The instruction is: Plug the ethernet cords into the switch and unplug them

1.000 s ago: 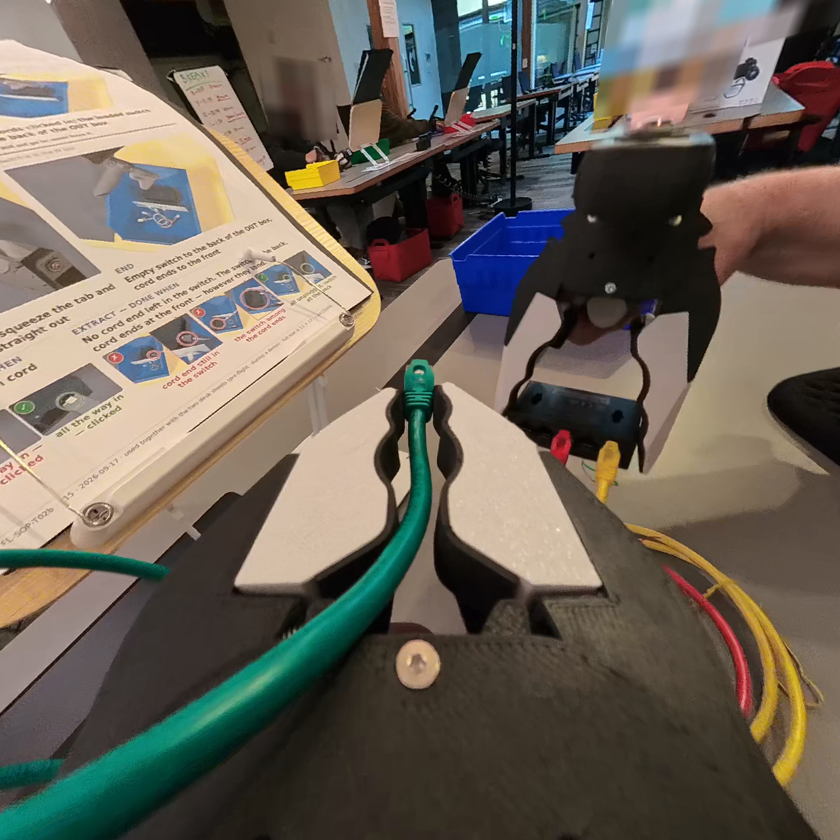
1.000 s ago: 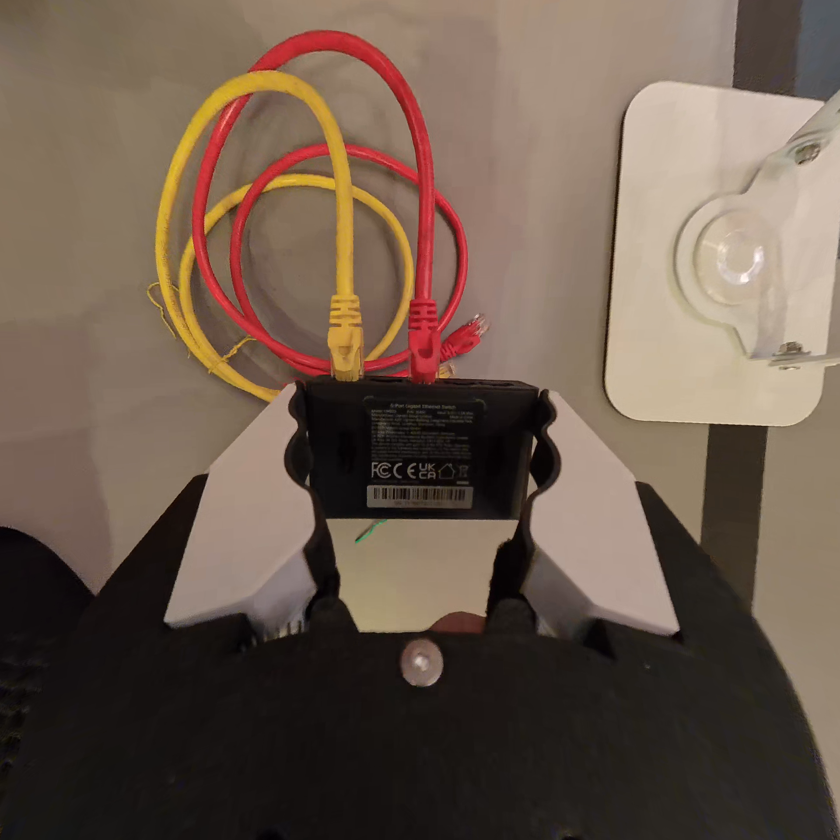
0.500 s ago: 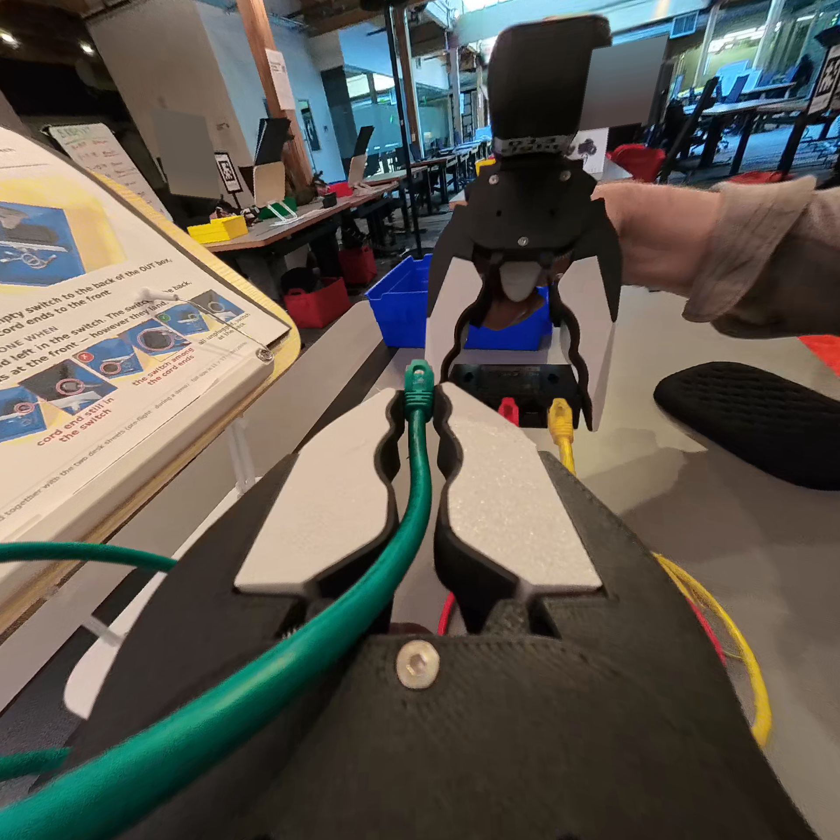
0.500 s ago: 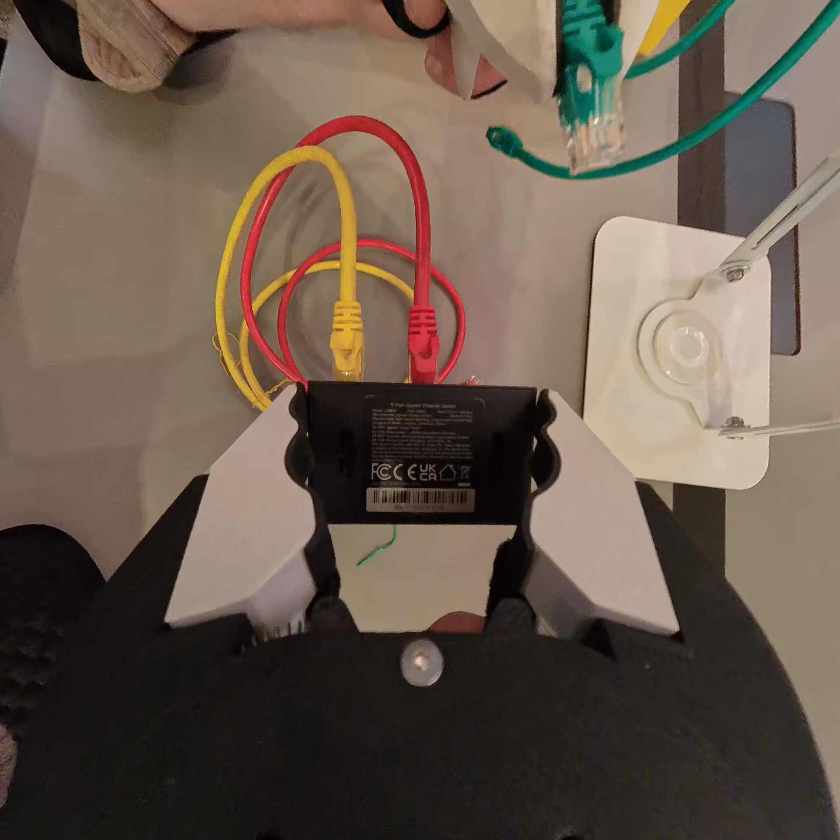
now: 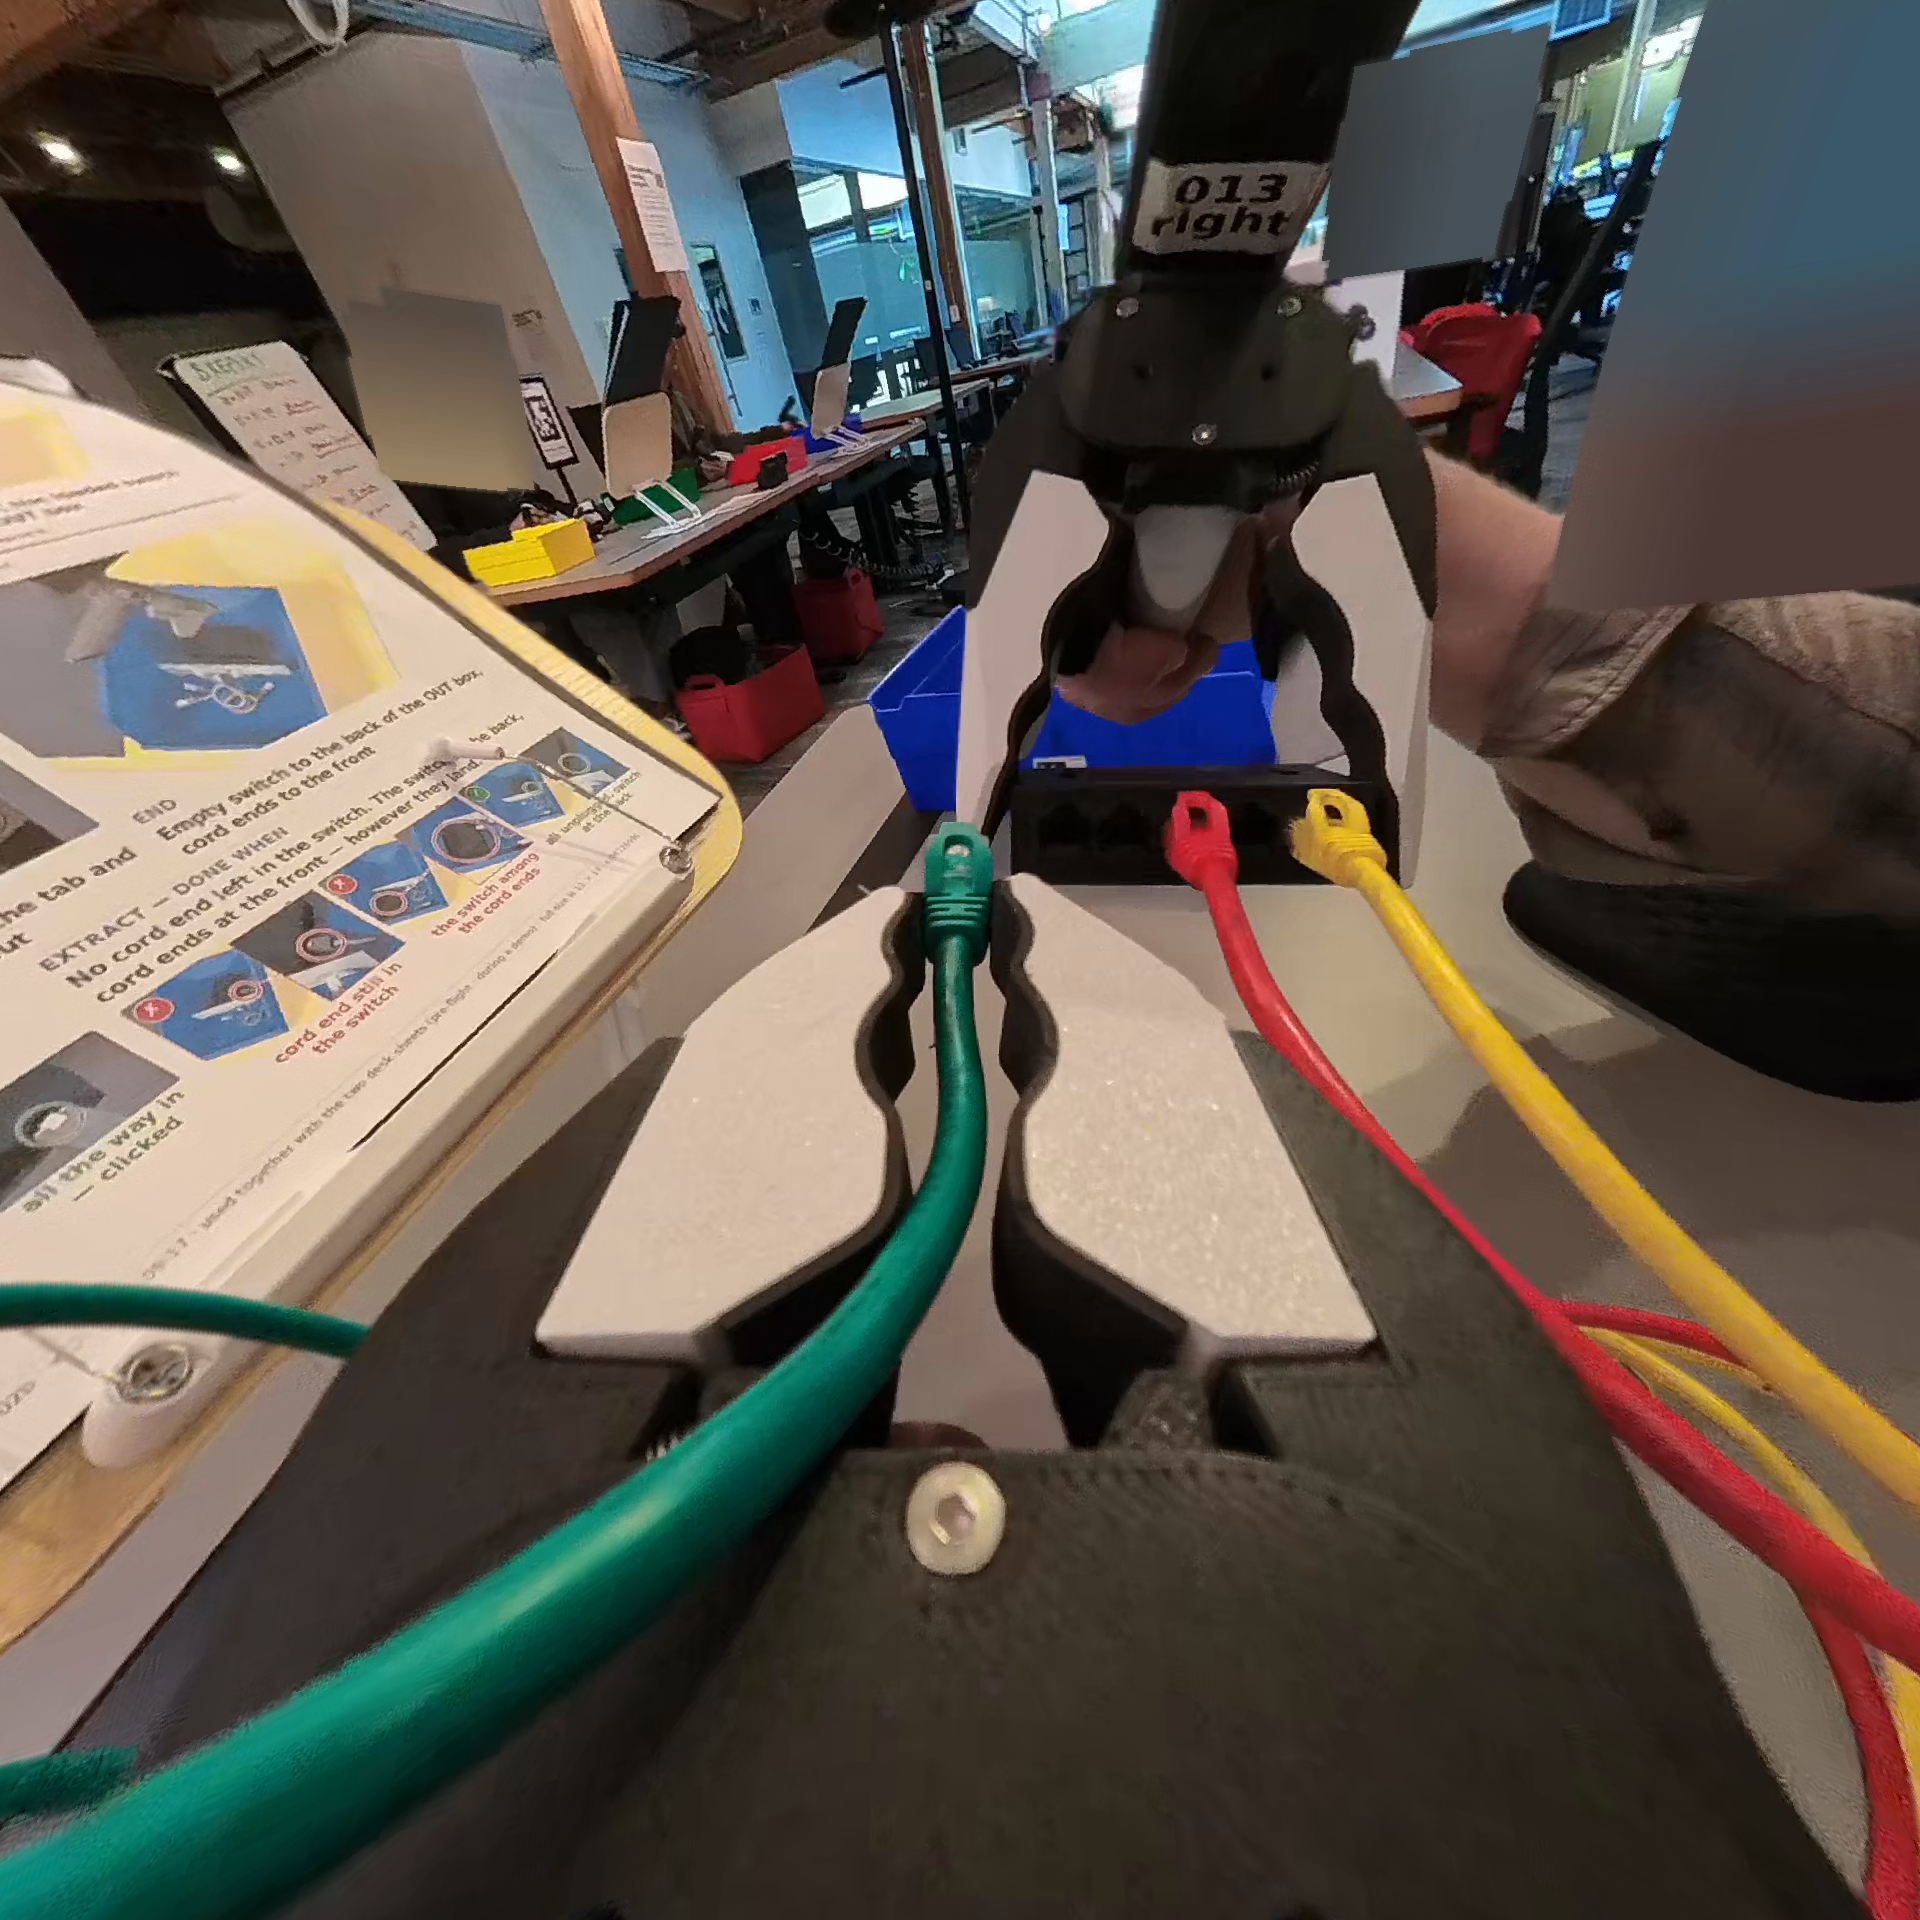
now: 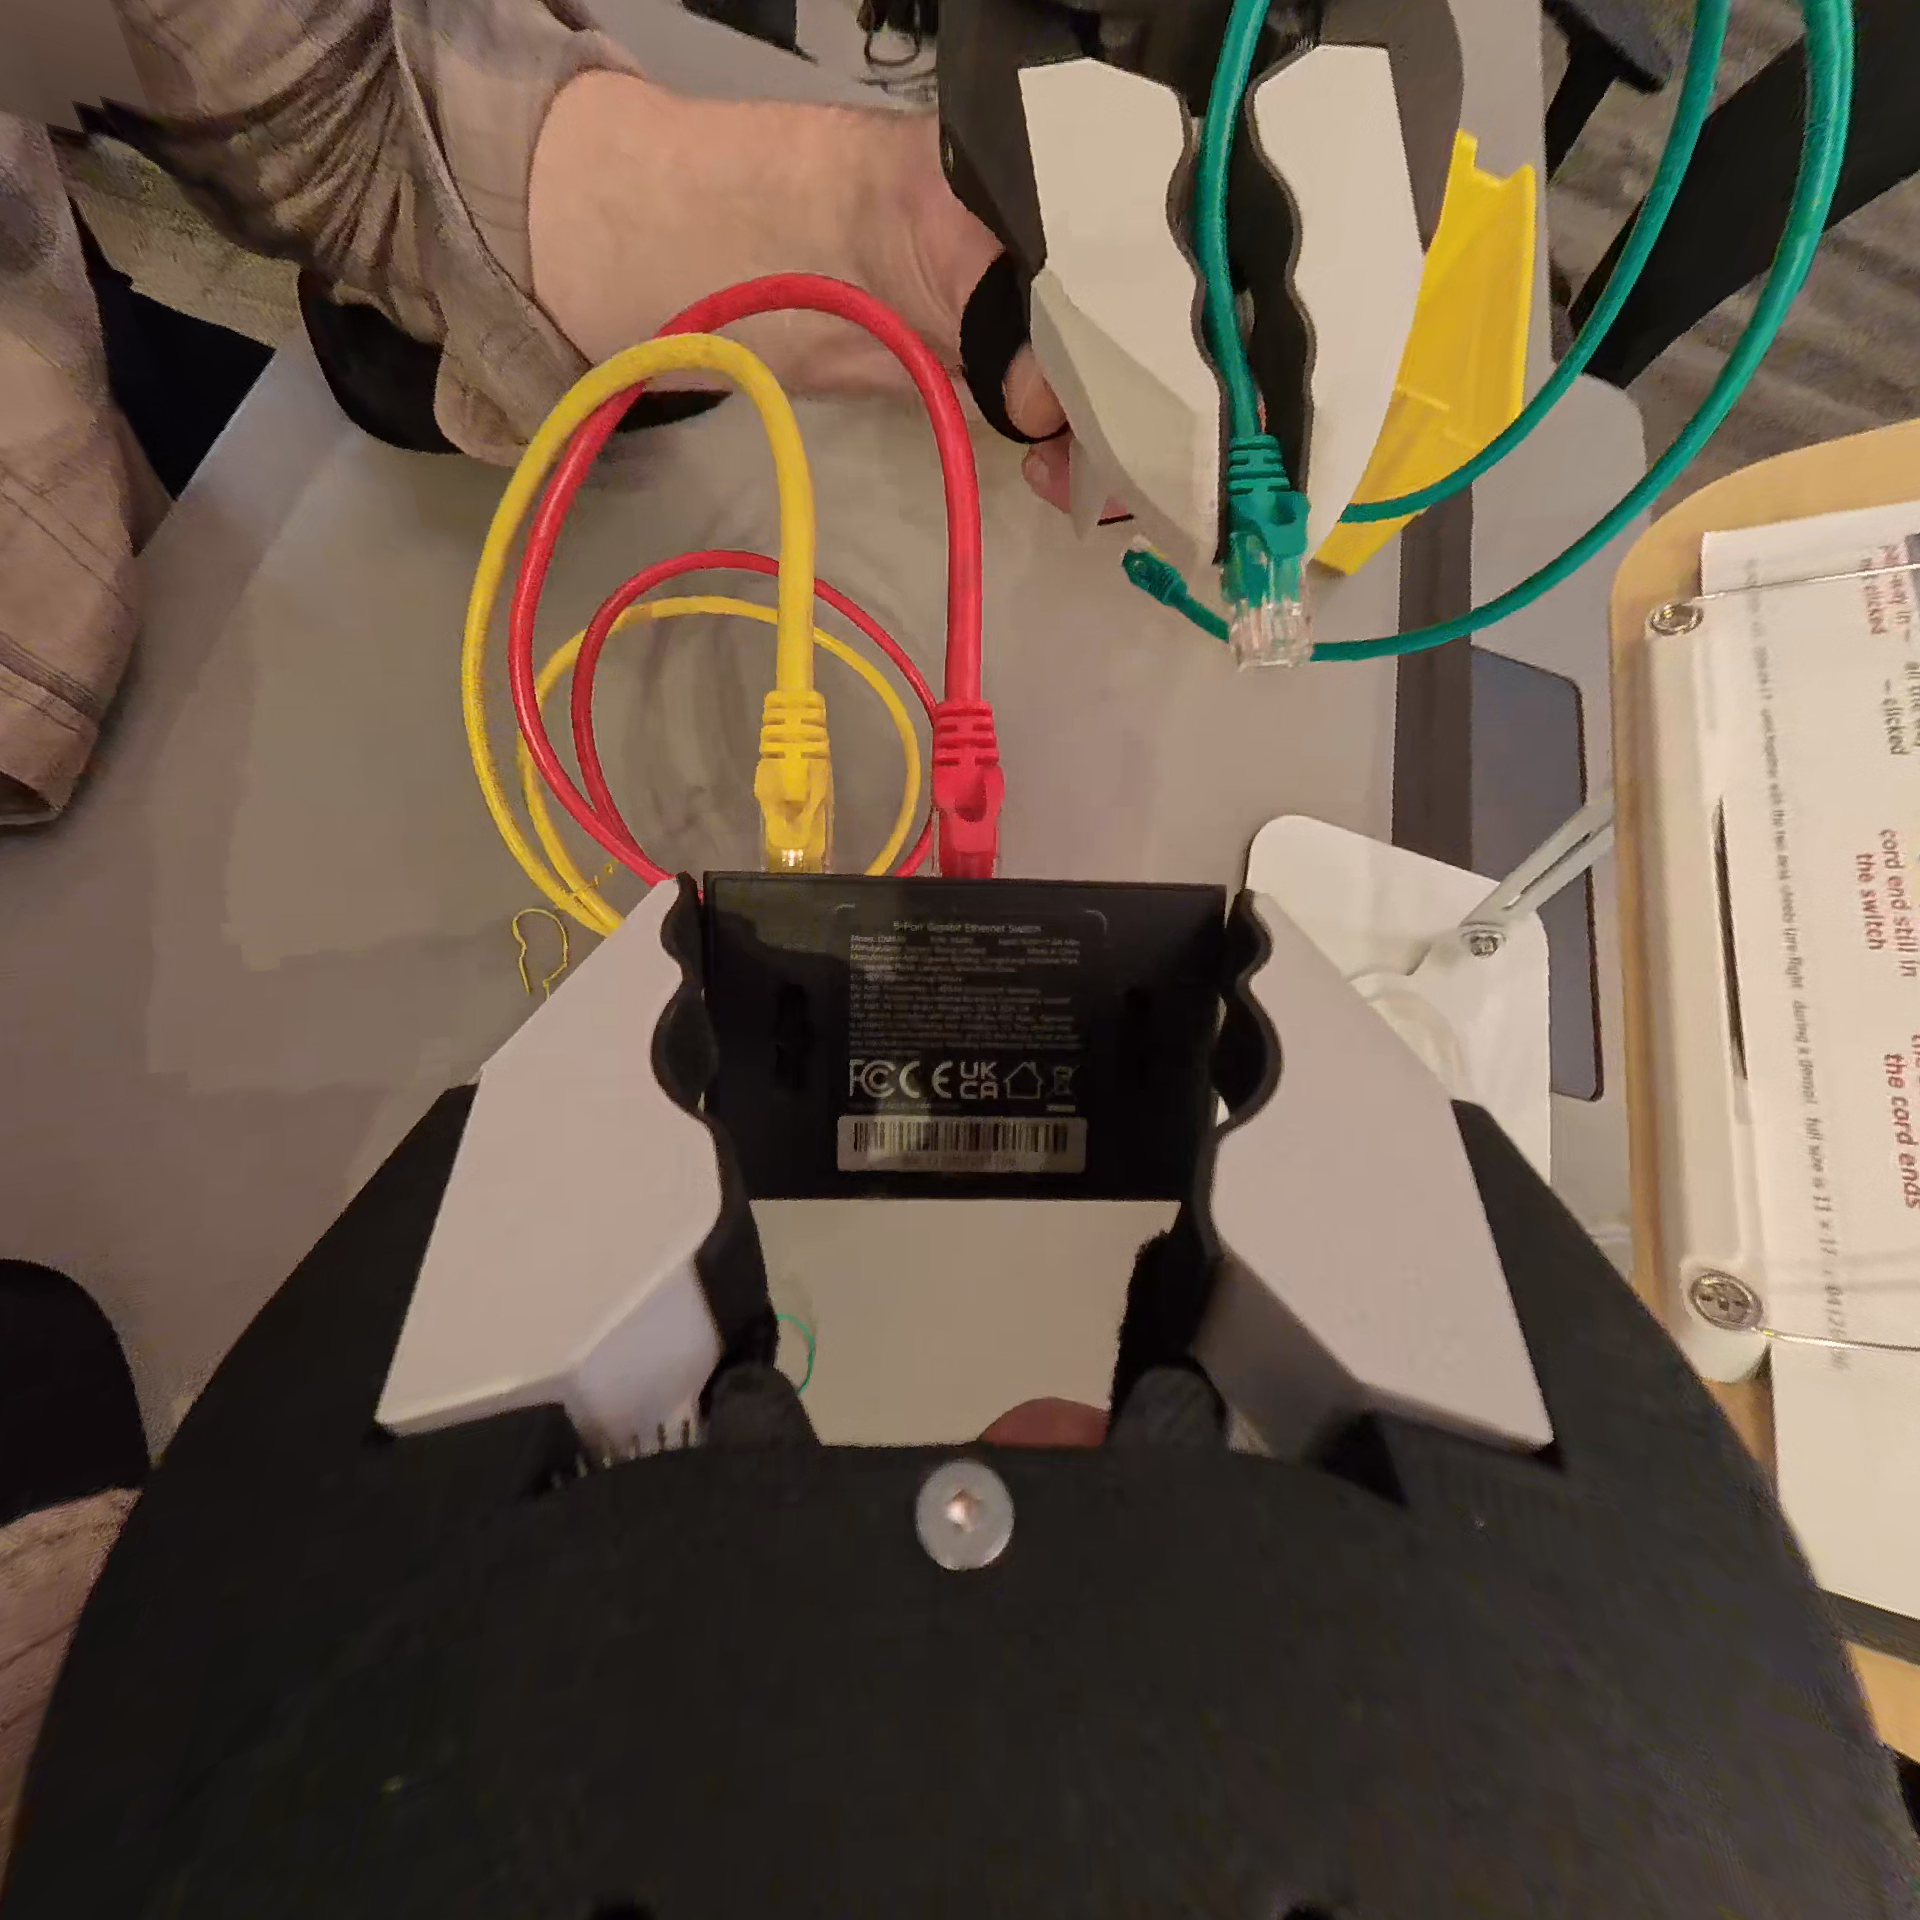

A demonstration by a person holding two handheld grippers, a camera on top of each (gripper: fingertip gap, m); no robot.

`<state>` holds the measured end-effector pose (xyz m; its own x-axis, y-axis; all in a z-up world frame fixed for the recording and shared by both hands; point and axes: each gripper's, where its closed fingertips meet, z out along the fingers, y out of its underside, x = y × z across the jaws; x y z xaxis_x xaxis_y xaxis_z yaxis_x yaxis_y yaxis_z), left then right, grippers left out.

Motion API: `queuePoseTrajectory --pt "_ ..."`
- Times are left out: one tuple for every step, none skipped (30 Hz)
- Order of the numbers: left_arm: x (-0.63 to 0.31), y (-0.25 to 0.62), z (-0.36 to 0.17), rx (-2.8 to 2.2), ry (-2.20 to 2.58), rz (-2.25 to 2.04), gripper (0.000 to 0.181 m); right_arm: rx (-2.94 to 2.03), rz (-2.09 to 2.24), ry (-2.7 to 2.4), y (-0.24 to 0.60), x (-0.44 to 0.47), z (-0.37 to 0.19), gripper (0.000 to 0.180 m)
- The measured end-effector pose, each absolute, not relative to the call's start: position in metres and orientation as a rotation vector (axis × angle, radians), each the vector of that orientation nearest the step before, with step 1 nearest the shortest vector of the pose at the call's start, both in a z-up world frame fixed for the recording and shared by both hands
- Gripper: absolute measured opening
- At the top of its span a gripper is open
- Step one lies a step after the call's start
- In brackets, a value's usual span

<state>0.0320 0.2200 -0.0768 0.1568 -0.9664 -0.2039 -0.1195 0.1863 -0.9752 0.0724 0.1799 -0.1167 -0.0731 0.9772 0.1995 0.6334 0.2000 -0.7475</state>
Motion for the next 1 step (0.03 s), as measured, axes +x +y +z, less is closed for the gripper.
queuePoseTrajectory --pt "0.0325 0.2176 -0.0758 -1.204 1.256 -0.885 0.013 -1.498 0.642 -1.777 0.1778 0.0729 -0.1175 0.097"
